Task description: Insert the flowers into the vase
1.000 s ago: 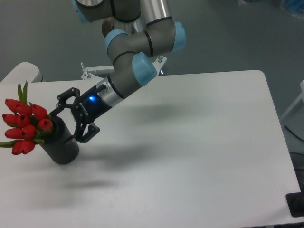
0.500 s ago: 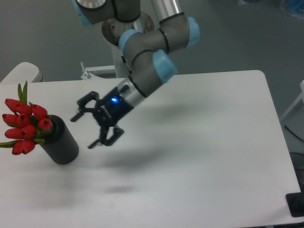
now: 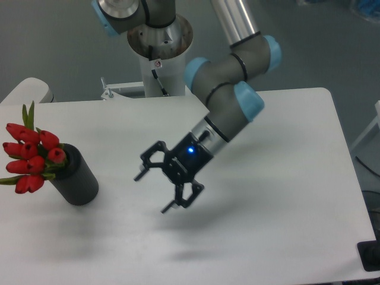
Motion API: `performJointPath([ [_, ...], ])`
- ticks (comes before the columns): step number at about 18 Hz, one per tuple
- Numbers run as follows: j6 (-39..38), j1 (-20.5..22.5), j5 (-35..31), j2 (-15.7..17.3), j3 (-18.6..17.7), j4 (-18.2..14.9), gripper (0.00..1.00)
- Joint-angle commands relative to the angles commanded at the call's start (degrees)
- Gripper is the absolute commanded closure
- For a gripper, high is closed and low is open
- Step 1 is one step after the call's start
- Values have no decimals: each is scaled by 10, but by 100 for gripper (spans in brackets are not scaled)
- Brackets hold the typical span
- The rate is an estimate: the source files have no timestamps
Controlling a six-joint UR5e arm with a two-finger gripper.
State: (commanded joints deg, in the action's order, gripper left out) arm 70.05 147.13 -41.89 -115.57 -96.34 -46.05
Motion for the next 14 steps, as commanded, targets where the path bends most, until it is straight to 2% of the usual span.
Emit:
performJointPath([
  [3, 0, 0, -73, -9, 19, -8, 0],
  [8, 3, 1, -134, -30, 70, -47, 0],
  [14, 6, -18, -248, -51, 134, -133, 0],
])
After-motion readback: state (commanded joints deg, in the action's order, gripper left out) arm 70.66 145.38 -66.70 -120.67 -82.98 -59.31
